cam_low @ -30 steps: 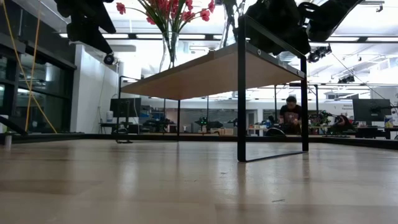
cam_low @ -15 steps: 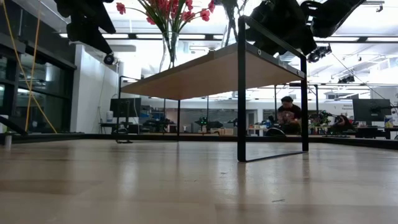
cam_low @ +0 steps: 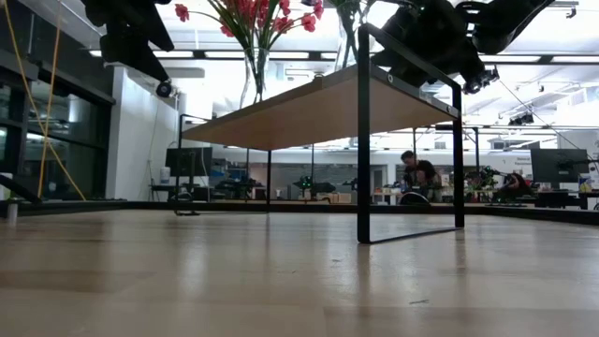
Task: Pick and place flowers into a vace then onto a shelf
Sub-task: Put the transparent vase with flowers on the shelf, then return to Home Position
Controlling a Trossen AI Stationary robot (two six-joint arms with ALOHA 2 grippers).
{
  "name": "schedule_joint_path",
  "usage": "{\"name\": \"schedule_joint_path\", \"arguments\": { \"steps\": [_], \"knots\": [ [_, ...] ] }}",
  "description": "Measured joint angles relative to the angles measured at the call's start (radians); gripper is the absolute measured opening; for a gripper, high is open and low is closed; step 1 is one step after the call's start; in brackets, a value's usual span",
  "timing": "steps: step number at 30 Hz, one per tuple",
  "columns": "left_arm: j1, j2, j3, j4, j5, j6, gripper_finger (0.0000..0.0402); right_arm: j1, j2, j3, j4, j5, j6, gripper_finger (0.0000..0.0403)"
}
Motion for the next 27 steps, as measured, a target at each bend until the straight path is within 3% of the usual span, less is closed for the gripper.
{"name": "schedule_joint_path", "arguments": {
  "steps": [13, 27],
  "knots": [
    [0.000, 0.000, 0.000, 0.000, 0.000, 0.000, 0.0367, -0.032, -0.035, 0.000, -0.105, -0.030, -0.003, 0.0293],
    [0.000, 0.000, 0.000, -0.022, -0.001, 0.000, 0.0367, -0.115, -0.126, 0.000, -0.285, 0.035, -0.014, 0.0293]
  ]
}}
